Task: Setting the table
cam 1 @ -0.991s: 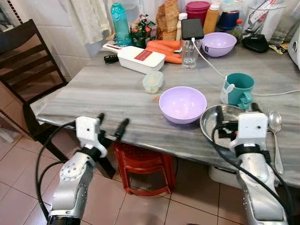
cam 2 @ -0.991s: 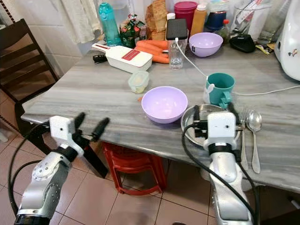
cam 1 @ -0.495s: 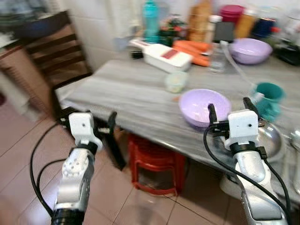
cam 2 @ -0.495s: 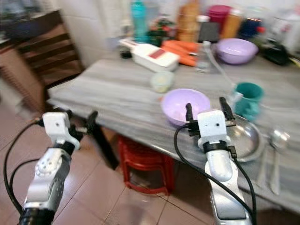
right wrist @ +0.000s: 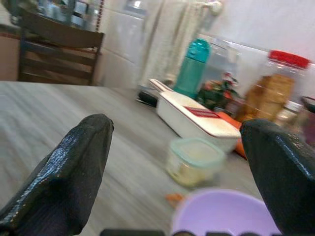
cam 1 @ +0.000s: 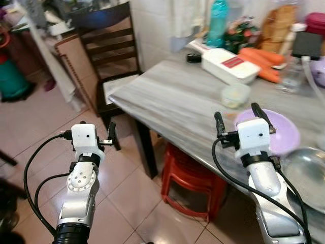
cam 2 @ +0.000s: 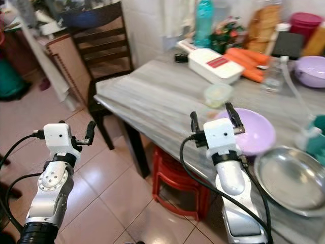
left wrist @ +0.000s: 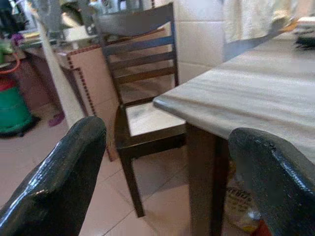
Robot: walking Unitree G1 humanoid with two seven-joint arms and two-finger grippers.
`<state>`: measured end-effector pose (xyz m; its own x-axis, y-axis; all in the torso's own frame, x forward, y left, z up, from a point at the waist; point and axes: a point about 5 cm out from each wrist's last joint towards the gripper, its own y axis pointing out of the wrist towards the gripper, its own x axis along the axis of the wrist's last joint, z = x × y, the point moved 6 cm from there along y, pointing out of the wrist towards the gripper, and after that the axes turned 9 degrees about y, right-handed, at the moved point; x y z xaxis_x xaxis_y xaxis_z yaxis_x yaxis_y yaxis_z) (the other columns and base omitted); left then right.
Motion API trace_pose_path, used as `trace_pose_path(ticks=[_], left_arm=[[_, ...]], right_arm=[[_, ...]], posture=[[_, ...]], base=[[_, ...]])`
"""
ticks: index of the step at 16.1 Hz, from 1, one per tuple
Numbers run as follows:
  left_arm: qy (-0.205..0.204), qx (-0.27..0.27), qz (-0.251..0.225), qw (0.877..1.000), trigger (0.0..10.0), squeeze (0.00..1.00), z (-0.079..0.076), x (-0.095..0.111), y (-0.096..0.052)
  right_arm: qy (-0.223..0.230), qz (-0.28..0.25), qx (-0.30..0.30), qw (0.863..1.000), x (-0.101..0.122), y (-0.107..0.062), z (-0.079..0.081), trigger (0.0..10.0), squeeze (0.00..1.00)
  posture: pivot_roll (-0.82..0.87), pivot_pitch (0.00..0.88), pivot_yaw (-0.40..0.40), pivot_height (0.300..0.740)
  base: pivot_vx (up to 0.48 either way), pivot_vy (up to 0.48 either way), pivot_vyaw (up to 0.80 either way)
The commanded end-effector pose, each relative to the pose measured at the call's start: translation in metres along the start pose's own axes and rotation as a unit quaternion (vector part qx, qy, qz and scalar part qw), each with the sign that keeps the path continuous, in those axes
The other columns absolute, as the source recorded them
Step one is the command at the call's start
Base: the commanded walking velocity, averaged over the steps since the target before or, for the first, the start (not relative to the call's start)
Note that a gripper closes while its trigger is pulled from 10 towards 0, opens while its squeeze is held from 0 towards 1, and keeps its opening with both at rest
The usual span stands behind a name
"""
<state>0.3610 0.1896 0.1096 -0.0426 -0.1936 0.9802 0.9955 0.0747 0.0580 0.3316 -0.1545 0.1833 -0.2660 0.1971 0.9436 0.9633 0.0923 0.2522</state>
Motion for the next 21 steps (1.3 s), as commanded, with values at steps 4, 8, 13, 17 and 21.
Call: trace_pose_path(ticks=[4,8,13,17,21], left_arm=[[0.009,0.028,0.015,0.999,10.0,0.0,0.013,-0.008,0.002],[0.022,0.049,0.027,0.998,10.0,0.0,0.019,-0.017,0.001],[0.058,0.103,0.04,0.992,10.0,0.0,0.038,-0.023,0.0],[0.056,0.112,0.048,0.991,10.0,0.0,0.04,-0.027,-0.001],[0.046,0.133,0.046,0.989,10.0,0.0,0.04,-0.029,-0.002]], right_arm=[[0.007,-0.004,0.013,1.0,0.002,0.001,0.007,10.0,0.0],[0.013,0.002,0.016,1.0,0.0,0.0,0.007,10.0,0.0],[0.023,0.004,0.029,0.999,-0.001,0.001,0.014,10.0,0.0],[0.035,0.015,0.042,0.998,-0.007,-0.001,0.019,10.0,0.0],[0.038,0.025,0.06,0.997,-0.014,0.004,0.023,10.0,0.0]], posture=[[-0.14,0.04,0.102,0.74],[-0.14,0.04,0.102,0.74],[-0.14,0.043,0.1,0.74],[-0.14,0.037,0.093,0.74],[-0.11,0.0,0.038,0.74]], base=[[0.0,0.0,0.8],[0.0,0.0,0.8],[0.0,0.0,0.8],[0.0,0.0,0.8],[0.0,0.0,0.38]])
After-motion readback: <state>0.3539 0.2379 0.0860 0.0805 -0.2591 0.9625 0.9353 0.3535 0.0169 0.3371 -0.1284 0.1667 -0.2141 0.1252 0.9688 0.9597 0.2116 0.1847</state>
